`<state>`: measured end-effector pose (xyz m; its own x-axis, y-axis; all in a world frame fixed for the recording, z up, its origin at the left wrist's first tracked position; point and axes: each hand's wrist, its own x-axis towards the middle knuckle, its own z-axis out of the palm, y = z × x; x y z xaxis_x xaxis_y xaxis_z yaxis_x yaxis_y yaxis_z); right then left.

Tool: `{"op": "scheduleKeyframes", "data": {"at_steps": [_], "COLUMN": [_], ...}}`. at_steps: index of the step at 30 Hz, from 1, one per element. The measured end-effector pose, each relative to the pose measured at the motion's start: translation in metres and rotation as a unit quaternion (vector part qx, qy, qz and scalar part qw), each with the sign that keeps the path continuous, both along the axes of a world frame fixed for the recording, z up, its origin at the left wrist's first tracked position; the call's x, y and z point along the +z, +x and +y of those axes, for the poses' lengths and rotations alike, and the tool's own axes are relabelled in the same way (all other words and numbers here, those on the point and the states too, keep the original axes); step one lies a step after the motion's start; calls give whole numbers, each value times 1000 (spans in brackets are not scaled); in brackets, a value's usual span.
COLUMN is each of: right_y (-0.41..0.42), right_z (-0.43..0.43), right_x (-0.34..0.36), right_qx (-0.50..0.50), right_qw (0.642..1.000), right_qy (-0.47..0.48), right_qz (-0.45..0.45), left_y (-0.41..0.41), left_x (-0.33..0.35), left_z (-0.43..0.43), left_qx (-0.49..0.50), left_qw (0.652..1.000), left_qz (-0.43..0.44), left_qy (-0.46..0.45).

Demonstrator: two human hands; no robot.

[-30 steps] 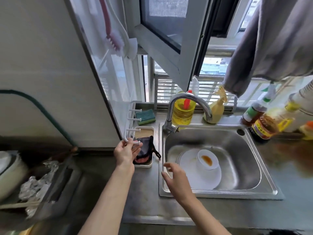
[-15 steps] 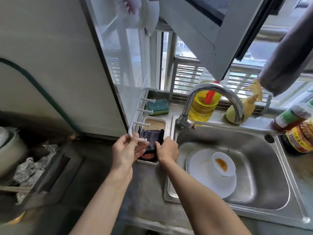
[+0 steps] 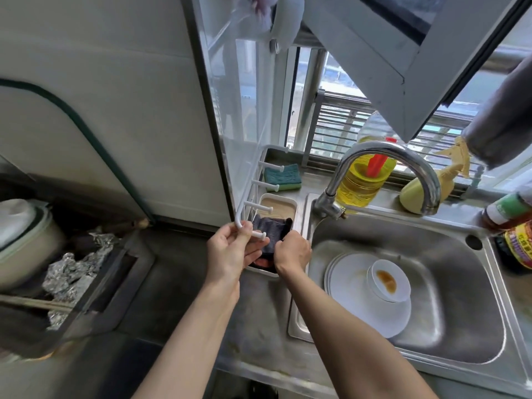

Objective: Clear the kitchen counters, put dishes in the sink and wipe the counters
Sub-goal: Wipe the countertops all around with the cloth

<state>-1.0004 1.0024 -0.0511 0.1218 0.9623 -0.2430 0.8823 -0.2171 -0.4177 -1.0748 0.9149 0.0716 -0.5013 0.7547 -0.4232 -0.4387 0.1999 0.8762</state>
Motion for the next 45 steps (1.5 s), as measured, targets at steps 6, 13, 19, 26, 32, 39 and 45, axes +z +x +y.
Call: {"op": "scheduleKeyframes", "data": {"at_steps": [6,13,19,26,32,39,45], "right_y": [8,27,78,143,194,217,239], "right_z": [-5,-20,-81,-164,-214,-232,-219], "right_x": [0,34,85,101,96,102,98], "right_qx": [-38,-200,-179,-205,-292,-226,-182], "right_qw": [959,814,772,695,675,712,711], "right_qy": [112,-6,-40,-61,4,-103,-150], "right_qz": [259,546,608,687,678,657,662], "left_y": [-7,-13,4,66,127,143,149], "left_x": [-4,-6,-36,-57,-58,-42,-31], "left_z": [-2,-19,-57,-71,-96,-119,-122], "left_qx": [-16,-87,-109,-278,-328,-315,-320], "left_qw": [1000,996,991,936,937,941,924], "left_qz": [-9,-2,31,-212,-123,114,200], "left_qy": [1,-3,-74,-46,8,52,64]}}
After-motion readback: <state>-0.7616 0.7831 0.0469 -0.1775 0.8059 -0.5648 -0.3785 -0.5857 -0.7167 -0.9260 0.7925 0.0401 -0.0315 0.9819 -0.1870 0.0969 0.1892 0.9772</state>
